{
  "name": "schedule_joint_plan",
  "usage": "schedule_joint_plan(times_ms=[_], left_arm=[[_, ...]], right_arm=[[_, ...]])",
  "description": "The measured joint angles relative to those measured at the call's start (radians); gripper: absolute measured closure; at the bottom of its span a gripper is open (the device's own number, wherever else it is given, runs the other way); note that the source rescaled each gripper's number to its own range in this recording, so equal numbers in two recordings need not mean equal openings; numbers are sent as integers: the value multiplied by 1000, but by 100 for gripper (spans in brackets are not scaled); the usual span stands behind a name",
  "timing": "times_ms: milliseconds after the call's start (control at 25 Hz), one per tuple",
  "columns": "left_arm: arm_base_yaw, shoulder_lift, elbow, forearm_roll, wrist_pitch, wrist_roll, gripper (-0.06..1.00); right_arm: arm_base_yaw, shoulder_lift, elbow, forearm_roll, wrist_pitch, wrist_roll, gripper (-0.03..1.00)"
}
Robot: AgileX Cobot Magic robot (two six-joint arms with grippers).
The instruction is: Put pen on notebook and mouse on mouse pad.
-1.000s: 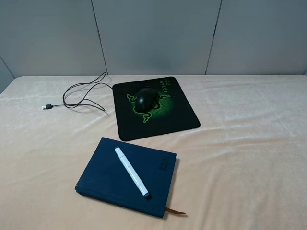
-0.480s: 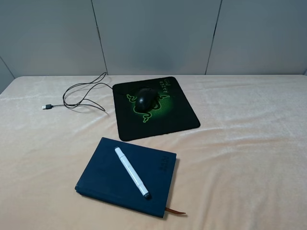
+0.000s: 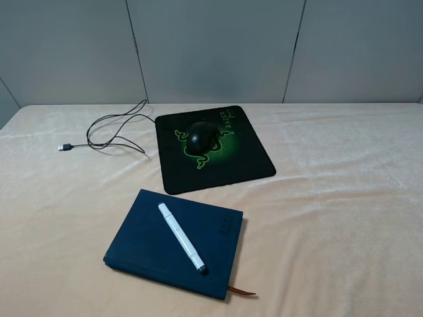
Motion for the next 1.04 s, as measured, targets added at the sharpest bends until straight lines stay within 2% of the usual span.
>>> schedule_joint_plan(times_ms=[1040], left_arm=[[0,0,0,0,0,0,-6]], right_arm=[[0,0,0,0,0,0,-3]])
